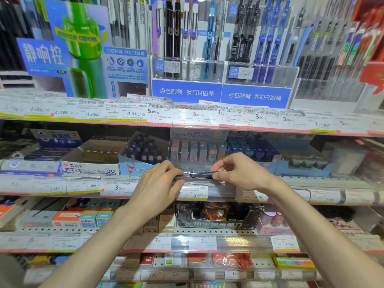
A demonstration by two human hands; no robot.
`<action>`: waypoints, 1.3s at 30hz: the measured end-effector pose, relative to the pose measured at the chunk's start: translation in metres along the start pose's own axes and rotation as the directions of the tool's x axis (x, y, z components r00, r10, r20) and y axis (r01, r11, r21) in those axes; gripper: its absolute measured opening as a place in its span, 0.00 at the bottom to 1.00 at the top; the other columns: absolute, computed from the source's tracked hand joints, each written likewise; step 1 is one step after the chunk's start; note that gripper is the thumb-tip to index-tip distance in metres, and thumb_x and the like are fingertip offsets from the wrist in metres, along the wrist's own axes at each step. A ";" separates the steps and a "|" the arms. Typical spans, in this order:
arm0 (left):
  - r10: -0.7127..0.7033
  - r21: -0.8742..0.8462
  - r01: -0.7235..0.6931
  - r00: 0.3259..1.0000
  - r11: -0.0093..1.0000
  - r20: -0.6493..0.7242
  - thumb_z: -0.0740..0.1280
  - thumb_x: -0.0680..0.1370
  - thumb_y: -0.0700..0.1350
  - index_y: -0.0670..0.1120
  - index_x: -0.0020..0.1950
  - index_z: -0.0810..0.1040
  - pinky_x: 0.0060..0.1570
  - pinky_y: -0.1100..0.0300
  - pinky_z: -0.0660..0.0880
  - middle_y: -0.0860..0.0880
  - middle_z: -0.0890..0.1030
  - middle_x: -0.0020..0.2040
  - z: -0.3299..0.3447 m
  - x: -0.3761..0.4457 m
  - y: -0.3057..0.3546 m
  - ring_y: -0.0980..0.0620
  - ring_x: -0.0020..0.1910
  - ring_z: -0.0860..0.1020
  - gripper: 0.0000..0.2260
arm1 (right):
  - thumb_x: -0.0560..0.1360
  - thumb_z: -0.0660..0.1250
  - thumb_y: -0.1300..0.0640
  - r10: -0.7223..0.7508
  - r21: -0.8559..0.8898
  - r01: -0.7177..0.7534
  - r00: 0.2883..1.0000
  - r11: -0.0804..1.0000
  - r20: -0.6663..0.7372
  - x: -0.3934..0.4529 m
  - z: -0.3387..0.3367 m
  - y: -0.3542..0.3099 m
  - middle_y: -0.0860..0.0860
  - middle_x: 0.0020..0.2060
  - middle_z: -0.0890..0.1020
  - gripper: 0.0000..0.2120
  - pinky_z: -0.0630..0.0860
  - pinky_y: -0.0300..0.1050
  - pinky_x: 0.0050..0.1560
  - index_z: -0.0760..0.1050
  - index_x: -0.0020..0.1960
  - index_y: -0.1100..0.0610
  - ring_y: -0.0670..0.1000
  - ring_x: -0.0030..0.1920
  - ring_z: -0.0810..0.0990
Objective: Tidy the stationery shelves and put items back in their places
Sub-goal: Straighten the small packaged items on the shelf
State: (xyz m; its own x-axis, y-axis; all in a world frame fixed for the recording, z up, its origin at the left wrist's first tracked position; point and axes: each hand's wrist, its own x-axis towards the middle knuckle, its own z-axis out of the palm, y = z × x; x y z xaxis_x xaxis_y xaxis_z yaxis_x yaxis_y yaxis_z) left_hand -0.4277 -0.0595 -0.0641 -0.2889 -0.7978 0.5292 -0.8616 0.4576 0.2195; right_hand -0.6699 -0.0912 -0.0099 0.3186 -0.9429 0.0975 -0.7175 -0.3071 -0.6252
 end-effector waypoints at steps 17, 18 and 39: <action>0.028 -0.257 -0.056 0.993 0.965 -0.112 0.68 0.78 0.52 0.53 0.56 0.81 0.50 0.62 0.73 0.60 0.76 0.48 -0.020 0.006 -0.003 0.59 0.48 0.76 0.09 | 0.75 0.72 0.51 -0.092 -0.006 0.093 0.976 0.996 -0.195 -0.026 -0.011 -0.010 0.41 0.46 0.85 0.06 0.79 0.39 0.47 0.83 0.52 0.47 0.42 0.44 0.83; 0.029 -0.290 -0.062 0.993 0.955 -0.115 0.69 0.78 0.52 0.53 0.56 0.82 0.49 0.64 0.72 0.60 0.76 0.48 -0.025 0.004 -0.002 0.59 0.48 0.76 0.09 | 0.75 0.72 0.51 -0.112 -0.022 0.109 0.975 0.994 -0.190 -0.029 -0.012 -0.014 0.41 0.46 0.85 0.06 0.79 0.38 0.47 0.83 0.52 0.47 0.42 0.44 0.82; 0.119 -0.367 -0.254 0.928 0.895 -0.353 0.72 0.74 0.52 0.53 0.55 0.85 0.41 0.68 0.71 0.58 0.81 0.44 -0.155 0.055 0.047 0.57 0.40 0.78 0.11 | 0.75 0.72 0.48 -0.506 -0.441 0.342 0.793 0.830 -0.338 -0.063 -0.088 -0.123 0.42 0.42 0.81 0.08 0.74 0.42 0.46 0.83 0.52 0.49 0.44 0.42 0.78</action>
State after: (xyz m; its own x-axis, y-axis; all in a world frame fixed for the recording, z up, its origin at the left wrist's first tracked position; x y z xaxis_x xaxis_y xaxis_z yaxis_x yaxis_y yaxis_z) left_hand -0.4196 -0.0214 0.1021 -0.2233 -0.5476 0.8064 -0.5446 0.7562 0.3627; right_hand -0.6561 -0.0057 0.1292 0.4065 -0.6363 0.6556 -0.7598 -0.6340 -0.1442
